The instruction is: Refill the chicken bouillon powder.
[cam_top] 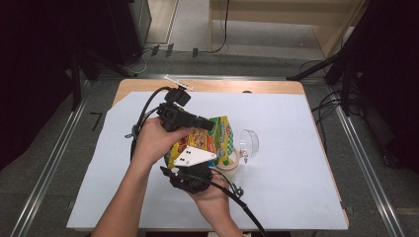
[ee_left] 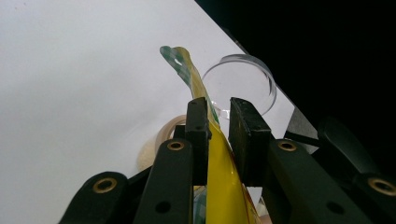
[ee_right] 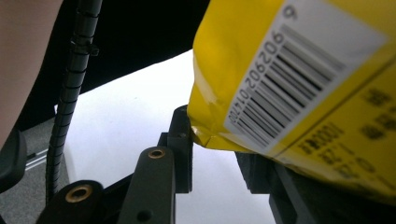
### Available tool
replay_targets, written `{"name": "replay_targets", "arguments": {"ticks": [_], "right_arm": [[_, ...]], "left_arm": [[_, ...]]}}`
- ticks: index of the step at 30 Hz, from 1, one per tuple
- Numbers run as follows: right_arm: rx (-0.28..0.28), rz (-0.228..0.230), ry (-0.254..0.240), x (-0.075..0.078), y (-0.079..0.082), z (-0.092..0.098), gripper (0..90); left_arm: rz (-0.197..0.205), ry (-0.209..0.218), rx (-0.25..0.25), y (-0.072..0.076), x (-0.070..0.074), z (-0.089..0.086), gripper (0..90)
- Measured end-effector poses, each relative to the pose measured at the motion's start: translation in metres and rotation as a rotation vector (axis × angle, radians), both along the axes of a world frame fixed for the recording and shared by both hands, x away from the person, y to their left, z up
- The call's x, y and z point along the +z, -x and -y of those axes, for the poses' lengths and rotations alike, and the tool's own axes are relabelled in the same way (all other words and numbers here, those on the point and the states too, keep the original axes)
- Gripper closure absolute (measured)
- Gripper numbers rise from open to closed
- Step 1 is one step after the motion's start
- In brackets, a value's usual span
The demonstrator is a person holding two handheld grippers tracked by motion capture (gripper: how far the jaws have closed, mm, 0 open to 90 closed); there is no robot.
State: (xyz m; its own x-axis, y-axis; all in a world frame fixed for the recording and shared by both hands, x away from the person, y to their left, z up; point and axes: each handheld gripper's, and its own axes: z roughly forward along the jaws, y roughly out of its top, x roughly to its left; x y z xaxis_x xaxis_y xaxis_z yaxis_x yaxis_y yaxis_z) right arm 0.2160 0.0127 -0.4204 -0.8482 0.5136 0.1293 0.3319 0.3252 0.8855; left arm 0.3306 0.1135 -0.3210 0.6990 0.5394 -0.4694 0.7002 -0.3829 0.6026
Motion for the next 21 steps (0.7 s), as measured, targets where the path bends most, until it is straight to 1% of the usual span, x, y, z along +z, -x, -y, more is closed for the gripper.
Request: {"name": "replay_targets", "arguments": {"ticks": [1, 4, 8, 12, 16, 21], "right_arm": [[-0.003, -0.003, 0.000, 0.000, -0.001, 0.000, 70.3], [0.002, -0.013, -0.006, 0.000, -0.001, 0.001, 70.3], [0.004, -0.015, -0.009, 0.000, -0.002, 0.000, 70.2], [-0.001, -0.022, -0.009, 0.000, -0.005, 0.000, 70.3], [-0.010, -0.025, -0.012, 0.000, -0.006, 0.001, 70.2], [-0.023, -0.028, -0.010, 0.000, -0.009, 0.004, 70.1]], "left_arm": [[0.002, 0.006, 0.002, 0.000, 0.000, 0.000, 77.7], [-0.007, 0.002, 0.005, -0.002, -0.001, 0.000, 77.7], [-0.015, 0.008, 0.008, -0.005, -0.003, -0.002, 77.7], [-0.012, 0.012, 0.006, -0.007, -0.002, 0.000, 77.7], [-0.019, 0.012, -0.004, -0.010, -0.002, 0.003, 77.8], [-0.018, 0.009, -0.019, -0.014, -0.003, 0.008, 77.9]]}}
